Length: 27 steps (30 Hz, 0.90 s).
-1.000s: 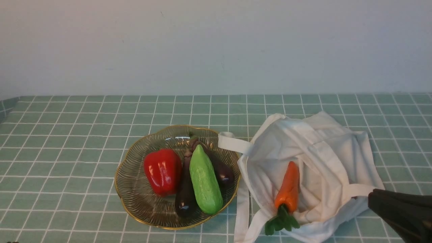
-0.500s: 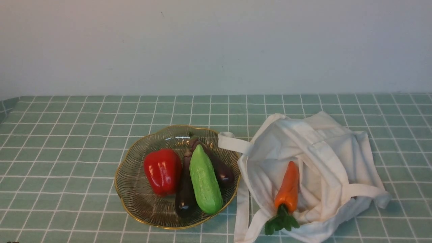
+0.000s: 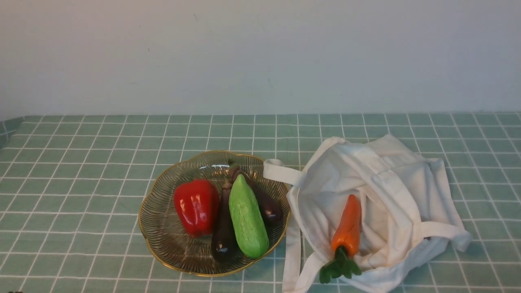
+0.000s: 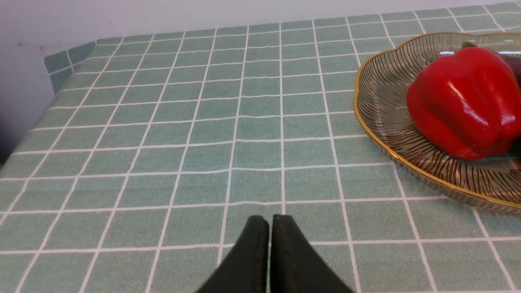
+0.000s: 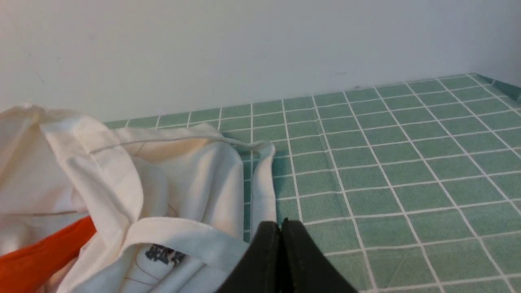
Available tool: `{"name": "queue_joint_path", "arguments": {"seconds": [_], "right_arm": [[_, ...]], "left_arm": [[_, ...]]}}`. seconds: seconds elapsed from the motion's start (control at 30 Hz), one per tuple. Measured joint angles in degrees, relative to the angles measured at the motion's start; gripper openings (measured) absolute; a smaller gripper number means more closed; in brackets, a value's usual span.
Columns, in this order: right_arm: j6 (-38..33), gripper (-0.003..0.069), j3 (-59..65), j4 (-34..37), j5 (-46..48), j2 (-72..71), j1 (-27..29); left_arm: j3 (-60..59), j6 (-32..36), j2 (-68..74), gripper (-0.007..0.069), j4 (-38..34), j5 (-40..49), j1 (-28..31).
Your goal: Take vegetables from cloth bag on blue coffee tablecloth place on plate.
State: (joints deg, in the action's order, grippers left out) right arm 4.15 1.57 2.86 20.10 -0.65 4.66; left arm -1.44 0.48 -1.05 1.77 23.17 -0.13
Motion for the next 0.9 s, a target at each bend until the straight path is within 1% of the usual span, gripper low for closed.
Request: {"name": "queue_joint_path", "arguments": {"seconds": [0.1,0.17,0.2,0.23,0.27,0.33,0.9], "right_arm": [[-0.3,-0.0016,0.0,0.0,0.2,0.0,-1.7],[-0.3,-0.0016,0.0,0.0,0.2,0.0,-4.2],[-0.3,-0.0016,0.0,0.0,0.2,0.0,-4.2],[-0.4,-0.0016,0.0,0.0,0.2,0.0,-6.1],[-0.4,-0.0016,0.0,0.0,0.2,0.0,-6.9],[-0.4,-0.0016,0.0,0.0,0.2,0.0,-7.5],[-0.5,-0.0016,-0.1,0.0,0.5,0.0,-7.6]], "left_arm": [[0.0,0.0,0.0,-0.0005,0.0,0.0,0.0],[0.0,0.0,0.0,-0.0005,0.0,0.0,0.0],[0.0,0.0,0.0,-0.0005,0.0,0.0,0.0],[0.0,0.0,0.0,-0.0005,0.0,0.0,0.0],[0.0,0.0,0.0,-0.0005,0.0,0.0,0.0],[0.0,0.0,0.0,-0.0005,0.0,0.0,0.0],[0.0,0.0,0.0,-0.0005,0.0,0.0,0.0]]}}
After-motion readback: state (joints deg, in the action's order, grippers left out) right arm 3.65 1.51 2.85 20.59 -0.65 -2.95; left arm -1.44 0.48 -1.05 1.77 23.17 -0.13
